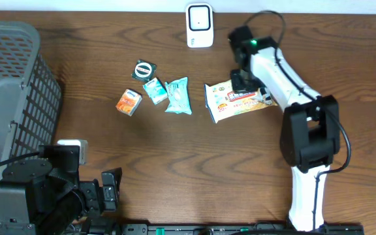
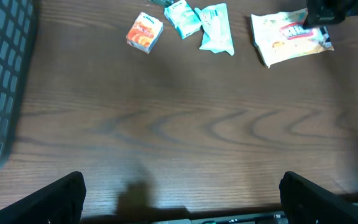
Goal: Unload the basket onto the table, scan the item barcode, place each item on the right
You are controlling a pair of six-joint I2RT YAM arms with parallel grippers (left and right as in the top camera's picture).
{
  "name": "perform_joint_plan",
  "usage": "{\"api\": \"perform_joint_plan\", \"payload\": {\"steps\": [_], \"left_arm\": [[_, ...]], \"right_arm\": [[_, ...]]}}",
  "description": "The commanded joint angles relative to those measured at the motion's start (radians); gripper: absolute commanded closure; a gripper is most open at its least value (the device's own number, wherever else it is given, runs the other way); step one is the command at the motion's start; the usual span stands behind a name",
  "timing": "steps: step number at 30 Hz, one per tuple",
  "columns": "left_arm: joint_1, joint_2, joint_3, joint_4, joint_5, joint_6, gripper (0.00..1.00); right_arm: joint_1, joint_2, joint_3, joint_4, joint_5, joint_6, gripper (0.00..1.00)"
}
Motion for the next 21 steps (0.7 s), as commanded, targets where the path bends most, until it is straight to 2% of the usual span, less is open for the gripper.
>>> {"api": "perform_joint_plan", "payload": {"steps": [1, 3, 7, 11, 16, 21], "left_arm": [[0.000, 0.002, 0.003, 0.000, -0.010, -0.008, 0.02], [0.000, 0.002, 0.003, 0.000, -0.010, -0.008, 0.02], [0.000, 0.002, 0.003, 0.000, -0.010, -0.008, 0.02], [0.000, 0.002, 0.003, 0.000, -0.010, -0.008, 0.02], [0.000, 0.002, 0.003, 0.000, -0.010, -0.008, 0.02], [0.000, 0.002, 0.003, 0.000, -0.010, -0.008, 0.02]], "right_arm": [[-0.031, 0.004, -0.110, 0.086, -0.037, -0.017, 0.99], [-0.052, 0.004, -0.156, 0.132, -0.036, -0.017, 0.99], [-0.087, -0.003, -0.124, 0.100, -0.021, -0.017, 0.99], [-0.104, -0.009, 0.018, -0.040, -0.030, -0.017, 0.99], [-0.086, -0.009, 0.198, -0.229, -0.175, -0.018, 0.99], [-0.037, -0.006, 0.194, -0.253, -0.245, -0.033, 0.96]]}}
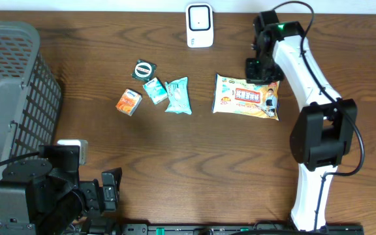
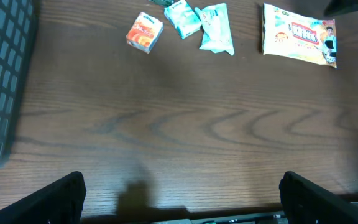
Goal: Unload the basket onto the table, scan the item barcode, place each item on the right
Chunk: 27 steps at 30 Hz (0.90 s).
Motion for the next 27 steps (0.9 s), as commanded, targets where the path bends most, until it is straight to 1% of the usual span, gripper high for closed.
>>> {"api": "perform_joint_plan", "payload": {"steps": [1, 4, 6, 7, 10, 14, 17, 21, 24, 27], "left_arm": [[0.000, 0.002, 0.003, 0.000, -0.010, -0.008, 0.02], [0.000, 0.002, 0.003, 0.000, -0.010, -0.008, 0.02], [0.000, 0.002, 0.003, 0.000, -0.010, -0.008, 0.03], [0.000, 0.002, 0.003, 0.000, -0.010, -0.008, 0.02], [0.000, 0.002, 0.003, 0.000, -0.010, -0.008, 0.02], [0.000, 0.002, 0.003, 0.000, -0.010, -0.008, 0.02], [0.000, 0.002, 0.003, 0.000, -0.010, -0.008, 0.02], [0.000, 0.002, 0.003, 0.000, -0.010, -0.008, 0.02], [0.000, 0.002, 0.003, 0.000, -0.010, -0.008, 0.02], [0.000, 0.002, 0.003, 0.000, -0.010, -0.008, 0.02]], "right_arm": [[0.050, 0.002, -0.029, -0.010, -0.046, -0.018, 0.94], [0.078, 0.003, -0.087, -0.003, 0.044, 0.040, 0.93], [0.092, 0.003, -0.140, 0.032, 0.110, 0.106, 0.95], [0.097, 0.003, -0.163, 0.053, 0.121, 0.115, 0.94], [0.099, 0.003, -0.232, 0.138, 0.121, 0.116, 0.93], [0.098, 0.003, -0.294, 0.248, 0.109, 0.095, 0.94], [0.098, 0.003, -0.296, 0.326, 0.105, 0.050, 0.95], [0.095, 0.003, -0.247, 0.387, 0.076, -0.011, 0.90], [0.086, 0.003, -0.166, 0.343, 0.072, -0.032, 0.90], [0.080, 0.003, -0.085, 0.251, 0.060, -0.031, 0.94]]}}
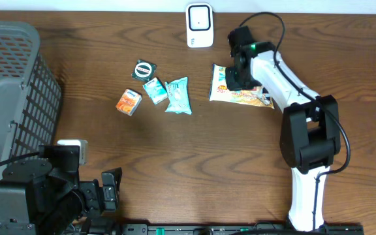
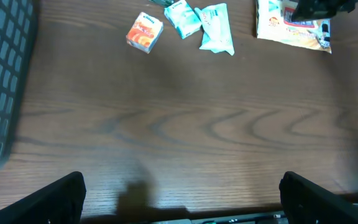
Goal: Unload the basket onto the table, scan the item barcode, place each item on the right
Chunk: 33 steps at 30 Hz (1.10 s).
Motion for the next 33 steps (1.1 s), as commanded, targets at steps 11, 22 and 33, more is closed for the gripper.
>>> {"api": "perform_joint_plan", "payload": {"steps": [11, 22, 33], "left_arm": [[0.000, 0.002, 0.003, 0.000, -0.010, -0.008, 0.02], [0.000, 0.002, 0.003, 0.000, -0.010, -0.008, 0.02], [0.000, 0.002, 0.003, 0.000, -0.010, -0.008, 0.02]], "right_arm": [[0.040, 0.005, 0.060, 0.110, -0.349, -0.026, 0.96], [0.143, 0.026, -0.064, 0.246, -0.157, -0.006, 0.99], [0.130, 0.021, -0.119, 0.035, 0.006, 0.067, 0.99]]}}
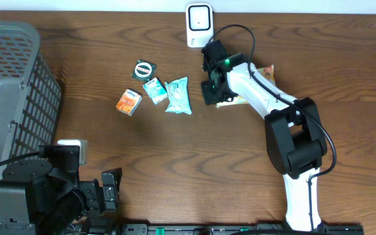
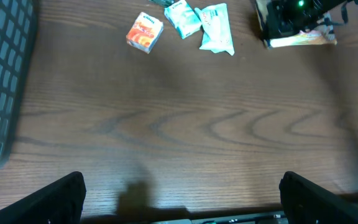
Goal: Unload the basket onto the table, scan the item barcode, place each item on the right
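The white barcode scanner [image 1: 200, 25] stands upright at the table's far edge. My right gripper [image 1: 211, 91] sits just below and right of it, shut on the left end of the orange-and-white snack packet [image 1: 232, 100]. The arm covers most of the packet. In the left wrist view the packet [image 2: 303, 41] shows only as a thin tilted strip under the right gripper [image 2: 278, 22]. My left gripper [image 2: 182, 202] is open over bare wood near the front edge, holding nothing.
A grey mesh basket [image 1: 5, 98] fills the left side. Left of the right gripper lie a teal wipes pack [image 1: 177, 95], a small blue-white pack [image 1: 154, 89], an orange box [image 1: 128, 102] and a round dark tin [image 1: 144, 69].
My right gripper has moved left and slightly nearer with the packet's left end in it. The packet now lies mostly under the arm, tilted on edge. The left arm has not moved.
My right gripper was first over the packet's right part, with the packet lying askew. Then the gripper stood at the packet's far edge and the packet lay flat, further right. Later it was on the packet's left end, and now it holds that end below the scanner.
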You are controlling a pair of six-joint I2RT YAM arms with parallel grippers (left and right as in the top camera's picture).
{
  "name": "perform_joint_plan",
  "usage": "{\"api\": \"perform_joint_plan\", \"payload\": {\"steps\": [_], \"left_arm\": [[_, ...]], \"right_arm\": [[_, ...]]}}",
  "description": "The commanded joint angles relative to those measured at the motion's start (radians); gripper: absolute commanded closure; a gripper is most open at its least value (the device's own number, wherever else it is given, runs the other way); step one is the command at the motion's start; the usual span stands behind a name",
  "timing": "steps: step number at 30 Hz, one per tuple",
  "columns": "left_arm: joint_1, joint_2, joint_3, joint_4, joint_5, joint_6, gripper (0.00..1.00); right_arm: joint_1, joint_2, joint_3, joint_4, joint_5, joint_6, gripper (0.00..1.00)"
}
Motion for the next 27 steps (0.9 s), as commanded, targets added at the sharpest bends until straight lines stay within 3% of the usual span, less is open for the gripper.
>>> {"api": "perform_joint_plan", "payload": {"steps": [1, 7, 13, 16, 19, 24, 27], "left_arm": [[0.000, 0.002, 0.003, 0.000, -0.010, -0.008, 0.03], [0.000, 0.002, 0.003, 0.000, -0.010, -0.008, 0.02], [0.000, 0.002, 0.003, 0.000, -0.010, -0.008, 0.02], [0.000, 0.002, 0.003, 0.000, -0.010, -0.008, 0.02], [0.000, 0.002, 0.003, 0.000, -0.010, -0.008, 0.02], [0.000, 0.002, 0.003, 0.000, -0.010, -0.008, 0.02], [0.000, 0.002, 0.003, 0.000, -0.010, -0.008, 0.02]], "right_arm": [[-0.018, 0.014, -0.005, -0.062, 0.095, 0.067, 0.99], [-0.034, -0.013, -0.005, -0.245, 0.127, 0.067, 0.99], [-0.092, -0.045, -0.005, -0.402, 0.484, 0.221, 0.99], [-0.163, -0.066, -0.003, -0.397, 0.507, 0.227, 0.97], [-0.242, -0.085, 0.015, -0.385, 0.413, 0.213, 0.99], [-0.331, -0.120, 0.021, -0.294, 0.009, -0.019, 0.99], [-0.372, -0.124, 0.021, -0.236, -0.187, -0.066, 0.88]]}}
